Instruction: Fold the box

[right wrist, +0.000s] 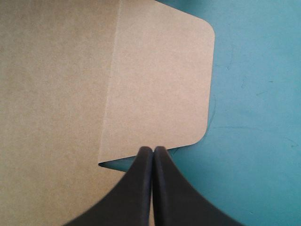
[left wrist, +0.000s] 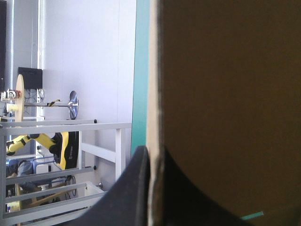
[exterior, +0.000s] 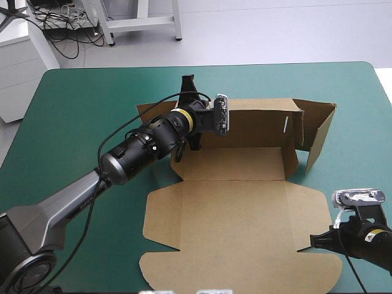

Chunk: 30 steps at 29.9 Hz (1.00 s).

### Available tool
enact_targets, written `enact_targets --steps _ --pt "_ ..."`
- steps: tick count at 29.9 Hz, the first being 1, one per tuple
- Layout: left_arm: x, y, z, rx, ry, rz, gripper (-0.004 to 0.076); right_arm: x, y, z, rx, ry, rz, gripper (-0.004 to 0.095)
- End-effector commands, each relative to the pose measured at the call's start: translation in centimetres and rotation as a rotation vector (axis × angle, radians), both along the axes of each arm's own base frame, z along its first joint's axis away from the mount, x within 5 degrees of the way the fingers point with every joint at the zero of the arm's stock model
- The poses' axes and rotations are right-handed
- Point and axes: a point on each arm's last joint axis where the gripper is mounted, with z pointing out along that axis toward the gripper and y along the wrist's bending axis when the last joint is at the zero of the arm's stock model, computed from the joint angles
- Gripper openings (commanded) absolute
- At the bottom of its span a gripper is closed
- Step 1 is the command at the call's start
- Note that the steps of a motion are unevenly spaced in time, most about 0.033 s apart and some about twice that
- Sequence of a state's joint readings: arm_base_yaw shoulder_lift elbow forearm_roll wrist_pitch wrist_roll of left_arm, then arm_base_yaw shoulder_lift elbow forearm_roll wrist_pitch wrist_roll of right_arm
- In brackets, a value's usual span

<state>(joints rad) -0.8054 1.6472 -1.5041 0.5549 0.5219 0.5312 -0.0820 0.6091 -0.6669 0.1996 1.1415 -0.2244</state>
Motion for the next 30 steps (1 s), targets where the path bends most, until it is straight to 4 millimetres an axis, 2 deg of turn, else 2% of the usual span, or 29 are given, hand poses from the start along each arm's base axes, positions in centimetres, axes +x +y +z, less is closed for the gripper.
enact_targets --steps 1,9,13,16,20,23,28,30 --pt "-0.3 -0.4 2.5 -0.106 -0.105 -0.001 -0.001 0.3 0.0 0.9 0.006 -0.053 -0.008 -0.002" --pt "-1.3 -4.0 1.0 -0.011 -0.255 -0.018 -0.001 0.4 0.0 0.9 0.017 -0.053 -0.014 -0.002" --pt "-1.4 -5.1 -0.1 0.038 -0.285 -0.009 -0.001 0.3 0.2 0.9 0.042 -0.048 -0.009 -0.0018" --pt "-1.6 -5.5 -0.2 0.034 -0.304 -0.009 -0.001 0.4 0.2 0.9 0.043 -0.056 -0.011 -0.0013" --pt "-1.8 -5.6 -0.9 0.043 -0.352 -0.029 -0.001 0.6 0.1 1.1 0.052 -0.08 -0.038 0.0098" --pt "-1.8 -5.4 -2.5 0.063 -0.374 -0.031 -0.001 0.7 0.1 1.2 0.061 -0.092 -0.054 0.02" --pt "-2.1 -5.1 -4.9 0.092 -0.403 -0.052 -0.001 0.8 0.1 1.3 0.06 -0.11 -0.057 0.0276" --pt "-2.2 -5.0 -5.5 0.098 -0.386 -0.052 -0.001 0.9 0.0 1.3 0.056 -0.119 -0.06 0.0341"
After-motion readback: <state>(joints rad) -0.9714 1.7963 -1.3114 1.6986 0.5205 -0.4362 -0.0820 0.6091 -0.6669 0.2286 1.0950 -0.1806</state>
